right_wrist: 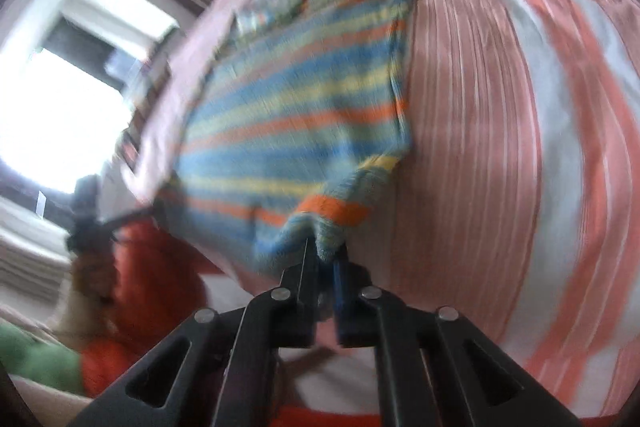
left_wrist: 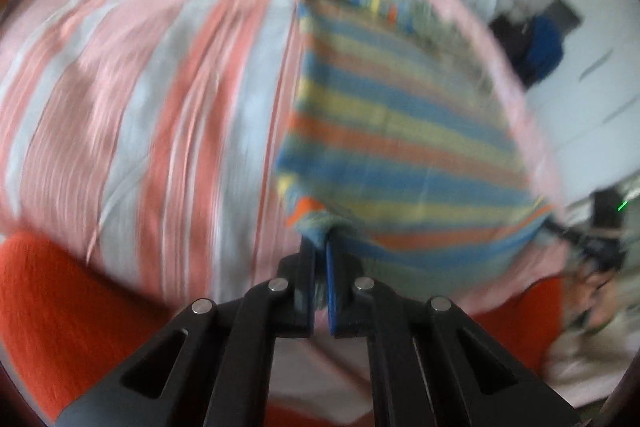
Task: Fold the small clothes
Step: 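Lift the hem with both grippers and fold it up toward the collar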
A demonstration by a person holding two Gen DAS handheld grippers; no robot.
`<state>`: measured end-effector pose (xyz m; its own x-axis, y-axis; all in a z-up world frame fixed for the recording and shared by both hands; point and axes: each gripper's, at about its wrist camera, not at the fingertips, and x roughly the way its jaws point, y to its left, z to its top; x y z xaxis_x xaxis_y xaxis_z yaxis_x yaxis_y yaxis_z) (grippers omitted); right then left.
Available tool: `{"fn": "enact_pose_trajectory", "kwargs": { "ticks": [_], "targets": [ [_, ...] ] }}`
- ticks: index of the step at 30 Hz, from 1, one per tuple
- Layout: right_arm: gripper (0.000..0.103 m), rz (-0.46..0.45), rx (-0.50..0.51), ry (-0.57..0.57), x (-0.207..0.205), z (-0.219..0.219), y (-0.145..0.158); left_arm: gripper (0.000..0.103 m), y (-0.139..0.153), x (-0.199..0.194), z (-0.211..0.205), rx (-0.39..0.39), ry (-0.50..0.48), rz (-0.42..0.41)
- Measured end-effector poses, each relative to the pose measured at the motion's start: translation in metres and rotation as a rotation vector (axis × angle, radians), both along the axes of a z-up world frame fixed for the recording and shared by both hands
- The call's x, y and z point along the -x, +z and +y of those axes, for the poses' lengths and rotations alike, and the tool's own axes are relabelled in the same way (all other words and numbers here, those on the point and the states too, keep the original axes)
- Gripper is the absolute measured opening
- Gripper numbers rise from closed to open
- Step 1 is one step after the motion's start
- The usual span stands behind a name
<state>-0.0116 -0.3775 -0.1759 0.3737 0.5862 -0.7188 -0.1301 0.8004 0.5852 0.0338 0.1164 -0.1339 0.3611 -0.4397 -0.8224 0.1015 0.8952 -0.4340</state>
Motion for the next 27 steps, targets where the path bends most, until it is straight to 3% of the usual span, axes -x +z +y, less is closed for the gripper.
{"fn": "enact_pose_trajectory", "kwargs": {
  "ticks": [2, 9, 13, 17, 23, 25, 26, 27],
  "targets": [
    [0.006, -0.041, -0.040, -0.030, -0.020, -0.003, 0.009, 0.002, 0.007, -0.032, 0.007, 0.042, 0.027, -0.035],
    [0.006, -0.208, -0.024, -0.185, -0.150, -0.015, 0.037, 0.002, 0.022, -0.179, 0.006, 0.010, 0.096, -0.128],
    [0.006, -0.219, -0.021, -0.245, -0.232, -0.024, 0.037, 0.002, 0.025, -0.263, -0.008, -0.039, 0.130, -0.140],
    [0.006, -0.213, -0.002, -0.276, -0.292, -0.036, 0.032, 0.002, 0.015, -0.314, -0.018, -0.088, 0.150, -0.124],
    [0.006, -0.196, 0.011, -0.326, -0.347, -0.046, 0.006, 0.004, -0.005, -0.370, -0.033, -0.117, 0.193, -0.138],
    [0.007, -0.189, -0.023, -0.352, -0.363, -0.053, -0.007, 0.016, -0.015, -0.385, -0.034, -0.131, 0.225, -0.120],
    [0.008, -0.177, -0.048, -0.367, -0.367, -0.054, -0.013, 0.028, -0.017, -0.388, -0.029, -0.129, 0.247, -0.104],
    [0.015, -0.169, -0.074, -0.388, -0.367, -0.058, -0.014, 0.059, -0.016, -0.388, -0.020, -0.117, 0.295, -0.093]
  ]
}}
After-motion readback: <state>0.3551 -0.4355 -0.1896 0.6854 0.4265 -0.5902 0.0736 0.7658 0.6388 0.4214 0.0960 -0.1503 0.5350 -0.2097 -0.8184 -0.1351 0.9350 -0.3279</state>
